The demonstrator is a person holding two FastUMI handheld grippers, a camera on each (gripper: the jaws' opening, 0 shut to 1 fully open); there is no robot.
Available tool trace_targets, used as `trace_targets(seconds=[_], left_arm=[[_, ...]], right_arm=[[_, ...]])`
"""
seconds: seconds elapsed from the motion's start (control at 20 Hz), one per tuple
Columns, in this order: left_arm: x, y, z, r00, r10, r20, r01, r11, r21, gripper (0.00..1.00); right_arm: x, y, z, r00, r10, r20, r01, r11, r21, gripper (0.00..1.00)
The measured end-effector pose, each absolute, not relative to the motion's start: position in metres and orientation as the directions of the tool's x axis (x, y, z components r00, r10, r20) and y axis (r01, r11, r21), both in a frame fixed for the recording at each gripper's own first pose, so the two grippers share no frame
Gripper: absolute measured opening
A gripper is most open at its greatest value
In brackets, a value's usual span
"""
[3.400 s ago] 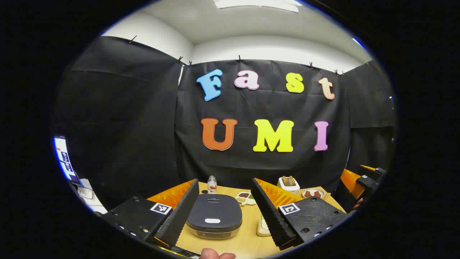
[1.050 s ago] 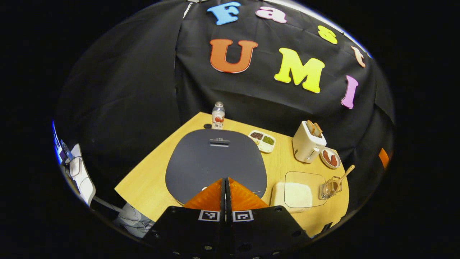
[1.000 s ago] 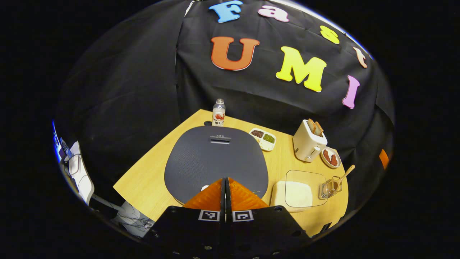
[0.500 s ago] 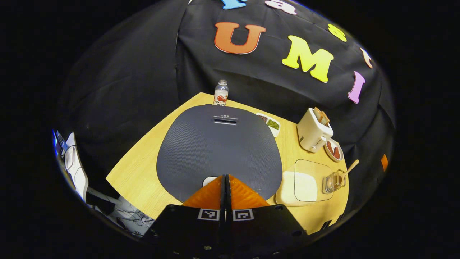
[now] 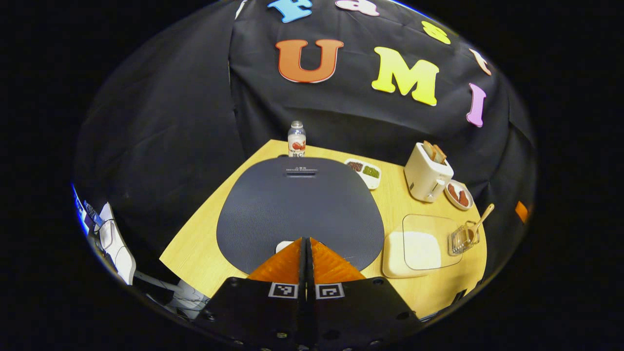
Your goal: Close the left gripper, press the button to open the rice cooker; take a wooden spoon from the chopstick holder with the right hand, scoop a spoonful of rice and pour it into the rice cooker, then put the wooden spoon back into the chopstick holder.
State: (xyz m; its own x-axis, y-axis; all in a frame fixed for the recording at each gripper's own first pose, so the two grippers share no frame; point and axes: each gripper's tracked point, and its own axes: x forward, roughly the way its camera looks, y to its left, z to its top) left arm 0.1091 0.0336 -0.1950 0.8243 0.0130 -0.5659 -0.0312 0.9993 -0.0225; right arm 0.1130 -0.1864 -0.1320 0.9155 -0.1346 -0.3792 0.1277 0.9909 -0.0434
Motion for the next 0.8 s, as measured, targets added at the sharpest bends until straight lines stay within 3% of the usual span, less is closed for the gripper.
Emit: trace_targets(seconds=[0.25,0.5,0.55,0.65,0.7,0.8], left_arm=[[0.142,0.041,-0.085,0.964,0.058,-0.26,-0.042,0.997,0.065,0.01],[0.146,0.03,-0.014,0.996,0.049,-0.071,-0.047,0.998,0.04,0.04],[0.143,0.027,-0.008,0.997,0.043,-0.058,-0.041,0.999,0.034,0.0],[0.135,0.02,-0.005,0.998,0.033,-0.057,-0.032,0.999,0.013,0.18],[0.133,0.019,-0.005,0.998,0.034,-0.054,-0.033,0.999,0.015,0.14],[0.125,0.021,-0.008,0.997,0.045,-0.055,-0.043,0.998,0.037,0.48]], right_arm=[[0.116,-0.181,-0.143,0.907,-0.101,-0.409,0.108,0.994,-0.004,1.0],[0.119,-0.178,-0.146,0.906,-0.074,-0.417,0.086,0.996,0.01,1.0],[0.119,-0.179,-0.148,0.906,-0.068,-0.418,0.081,0.997,0.013,1.0],[0.121,-0.18,-0.152,0.902,-0.059,-0.427,0.075,0.997,0.019,1.0],[0.122,-0.182,-0.156,0.898,-0.057,-0.436,0.075,0.997,0.023,1.0],[0.128,-0.186,-0.163,0.89,-0.053,-0.454,0.077,0.996,0.035,1.0]])
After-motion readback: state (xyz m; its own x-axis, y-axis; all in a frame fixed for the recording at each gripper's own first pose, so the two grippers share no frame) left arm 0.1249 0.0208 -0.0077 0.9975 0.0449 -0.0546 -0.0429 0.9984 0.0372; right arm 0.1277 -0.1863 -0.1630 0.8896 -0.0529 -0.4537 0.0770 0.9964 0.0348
